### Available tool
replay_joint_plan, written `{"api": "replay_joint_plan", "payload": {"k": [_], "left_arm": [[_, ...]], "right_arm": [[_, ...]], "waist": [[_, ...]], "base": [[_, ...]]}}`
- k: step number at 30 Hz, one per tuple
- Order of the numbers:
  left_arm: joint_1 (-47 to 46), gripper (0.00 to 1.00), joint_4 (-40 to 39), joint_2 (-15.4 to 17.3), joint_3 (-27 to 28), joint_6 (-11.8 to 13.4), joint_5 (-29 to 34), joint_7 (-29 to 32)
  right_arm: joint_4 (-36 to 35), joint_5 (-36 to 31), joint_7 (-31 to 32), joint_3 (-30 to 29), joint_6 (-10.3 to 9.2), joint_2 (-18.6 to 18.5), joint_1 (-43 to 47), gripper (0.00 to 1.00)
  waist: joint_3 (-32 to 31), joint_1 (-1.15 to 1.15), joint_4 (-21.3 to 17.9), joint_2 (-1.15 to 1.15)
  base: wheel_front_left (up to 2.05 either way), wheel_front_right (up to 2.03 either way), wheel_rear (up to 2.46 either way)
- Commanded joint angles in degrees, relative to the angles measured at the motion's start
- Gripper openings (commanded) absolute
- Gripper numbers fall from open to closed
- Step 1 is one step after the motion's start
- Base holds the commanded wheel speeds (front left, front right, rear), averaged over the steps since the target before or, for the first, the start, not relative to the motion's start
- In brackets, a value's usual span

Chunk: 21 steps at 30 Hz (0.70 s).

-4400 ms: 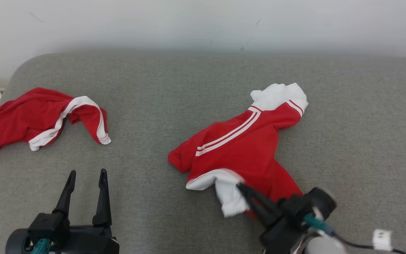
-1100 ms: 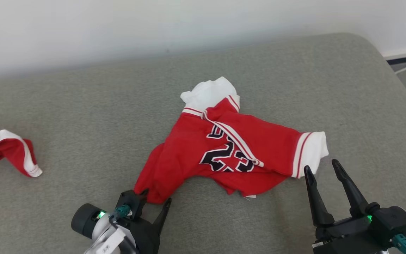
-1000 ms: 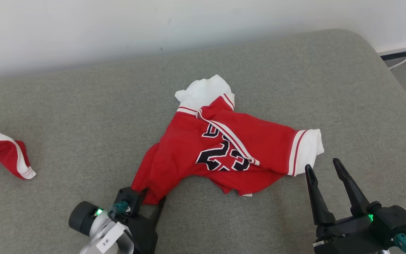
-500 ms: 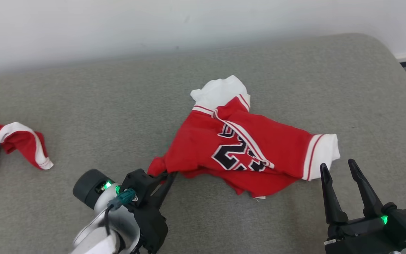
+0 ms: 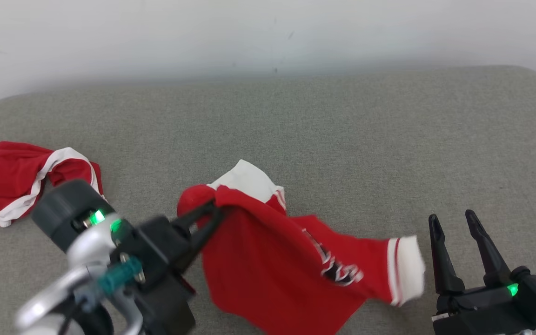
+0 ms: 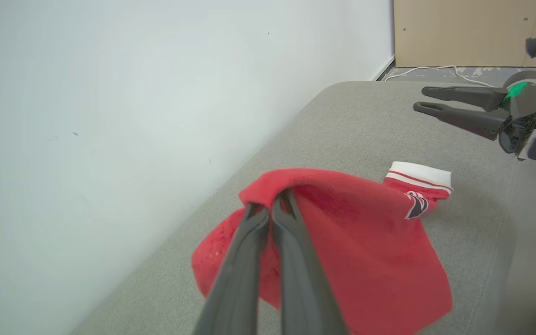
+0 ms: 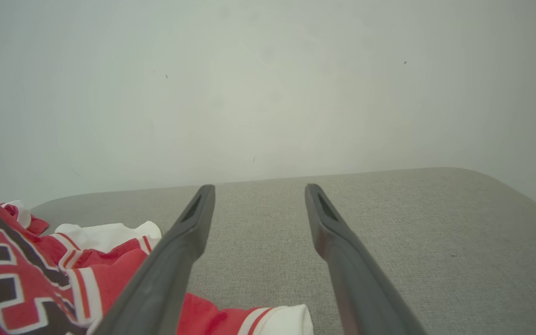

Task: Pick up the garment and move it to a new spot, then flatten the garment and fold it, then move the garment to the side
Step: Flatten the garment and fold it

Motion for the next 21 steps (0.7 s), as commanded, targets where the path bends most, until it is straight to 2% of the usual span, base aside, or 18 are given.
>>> {"api": "replay_joint_plan", "payload": {"k": [1, 5, 9, 17, 21], "left_arm": [[-1.4, 0.00, 1.2, 0.0, 0.8, 0.0, -1.8, 0.7], [-5.9, 0.00, 10.9, -1.0, 3.3, 0.1, -5.1, 0.6], [-9.8, 0.00, 26.3, -3.5, 5.1, 0.1, -9.0, -1.7], [-19.7, 0.00, 55.9, -8.6, 5.7, 0.0, -11.3, -9.0], [-22.5, 0.00, 67.5, -12.5, 6.8, 0.0, -13.1, -15.8]], "right_arm": [[0.1, 0.4, -0.1, 0.0, -0.02, -0.1, -0.7, 1.00], [0.5, 0.7, -0.1, 1.2, -0.02, -0.1, -2.0, 1.00], [0.8, 1.1, -0.1, 1.5, -0.02, -0.1, -2.9, 1.00], [1.4, 1.6, -0.1, 1.7, -0.02, -0.1, -4.4, 1.00], [1.7, 1.9, -0.1, 2.0, -0.02, -0.1, -5.3, 1.00]], "waist": [[0.2, 0.00, 0.1, 0.00], [0.7, 0.00, -1.4, 0.00], [1.5, 0.00, -4.3, 0.00], [4.0, 0.00, -9.8, 0.00], [4.9, 0.00, -11.1, 0.00]], "base": [[0.00, 0.00, 0.00], [0.00, 0.00, 0.00], [0.00, 0.00, 0.00], [0.00, 0.00, 0.00], [0.00, 0.00, 0.00]]}}
